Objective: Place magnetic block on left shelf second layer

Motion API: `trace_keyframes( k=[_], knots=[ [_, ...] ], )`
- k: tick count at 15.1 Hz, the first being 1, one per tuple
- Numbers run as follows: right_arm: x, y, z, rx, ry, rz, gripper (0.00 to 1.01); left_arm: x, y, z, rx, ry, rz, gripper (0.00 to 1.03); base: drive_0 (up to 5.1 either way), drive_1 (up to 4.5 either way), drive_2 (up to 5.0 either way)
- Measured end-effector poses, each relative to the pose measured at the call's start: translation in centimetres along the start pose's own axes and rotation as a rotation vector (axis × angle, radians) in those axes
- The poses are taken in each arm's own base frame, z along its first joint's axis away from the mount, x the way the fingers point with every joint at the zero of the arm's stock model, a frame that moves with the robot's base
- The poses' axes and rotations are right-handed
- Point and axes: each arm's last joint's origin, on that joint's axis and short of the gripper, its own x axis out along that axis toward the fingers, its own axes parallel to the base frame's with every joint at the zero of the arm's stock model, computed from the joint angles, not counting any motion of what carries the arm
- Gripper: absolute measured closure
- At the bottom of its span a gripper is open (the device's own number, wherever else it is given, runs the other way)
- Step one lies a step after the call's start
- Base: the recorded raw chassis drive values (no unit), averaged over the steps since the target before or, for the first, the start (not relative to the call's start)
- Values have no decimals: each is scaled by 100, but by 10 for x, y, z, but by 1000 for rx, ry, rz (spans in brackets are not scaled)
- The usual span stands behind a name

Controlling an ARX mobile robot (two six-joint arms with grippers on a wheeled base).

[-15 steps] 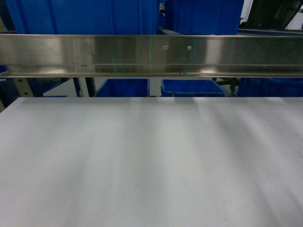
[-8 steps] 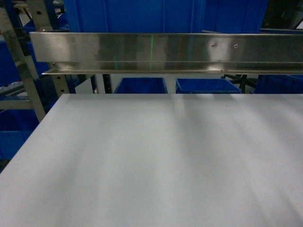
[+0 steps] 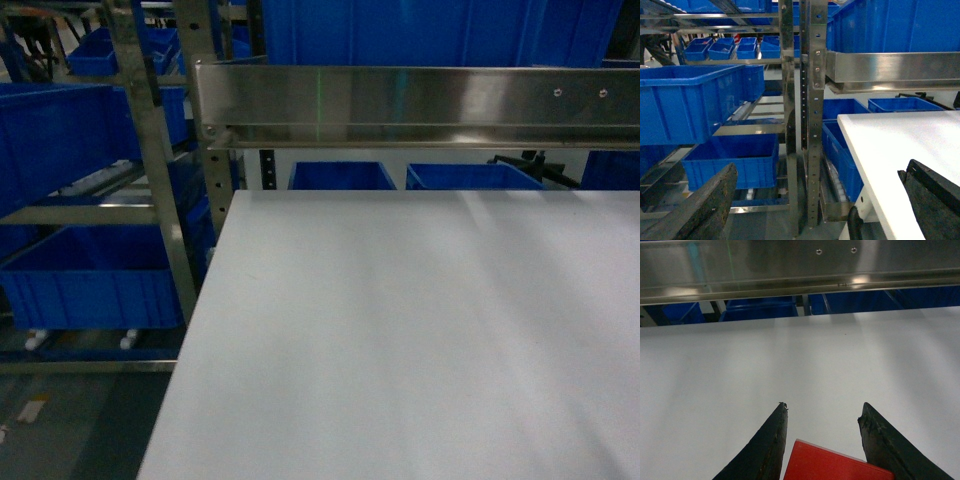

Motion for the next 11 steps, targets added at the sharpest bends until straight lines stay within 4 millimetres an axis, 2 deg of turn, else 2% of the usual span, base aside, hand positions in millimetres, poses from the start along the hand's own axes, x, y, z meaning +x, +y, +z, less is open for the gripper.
trace_keyframes(
  k=[3,11],
  knots=[
    [0,0,0,0,1,0,62,0,0,0,0,0,0,5,-480,144,352],
    [0,0,0,0,0,-3,62,0,0,0,0,0,0,5,-493,248,248]
  ],
)
